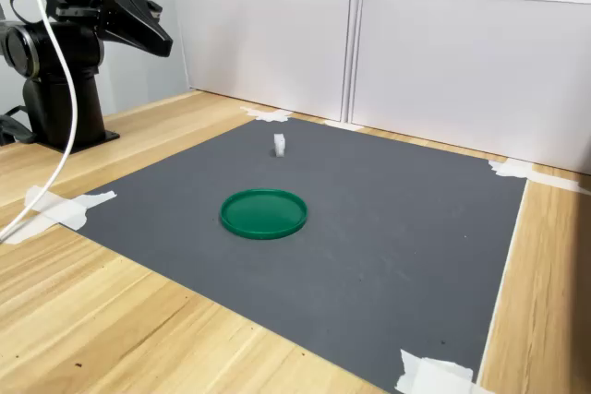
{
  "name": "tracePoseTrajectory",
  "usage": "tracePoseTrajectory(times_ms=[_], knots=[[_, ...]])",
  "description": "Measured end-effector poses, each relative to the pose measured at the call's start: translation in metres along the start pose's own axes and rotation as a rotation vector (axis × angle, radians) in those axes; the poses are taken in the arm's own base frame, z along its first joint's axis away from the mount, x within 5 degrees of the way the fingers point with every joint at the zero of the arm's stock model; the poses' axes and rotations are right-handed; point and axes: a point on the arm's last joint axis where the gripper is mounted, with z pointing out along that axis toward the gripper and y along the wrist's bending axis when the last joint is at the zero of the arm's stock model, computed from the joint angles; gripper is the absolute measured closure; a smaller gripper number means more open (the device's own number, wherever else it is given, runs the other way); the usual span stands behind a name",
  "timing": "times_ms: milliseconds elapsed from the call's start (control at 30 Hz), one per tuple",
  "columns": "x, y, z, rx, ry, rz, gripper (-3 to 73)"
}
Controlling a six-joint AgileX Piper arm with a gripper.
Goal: Grasp a white terminal and put it in the green lid.
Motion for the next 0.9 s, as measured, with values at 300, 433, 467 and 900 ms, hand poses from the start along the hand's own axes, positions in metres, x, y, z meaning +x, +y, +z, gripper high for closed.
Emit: tracePoseTrajectory(times_ms=[300,433,467,900], knots=[[0.000,0.000,0.000,0.000,0.000,0.000,71.2],[0.000,0.000,0.000,0.000,0.000,0.000,71.2],[0.000,0.000,0.000,0.000,0.000,0.000,71.2],[-0.011,-0.001,0.010,-0.044,0.142,-0.051,71.2]])
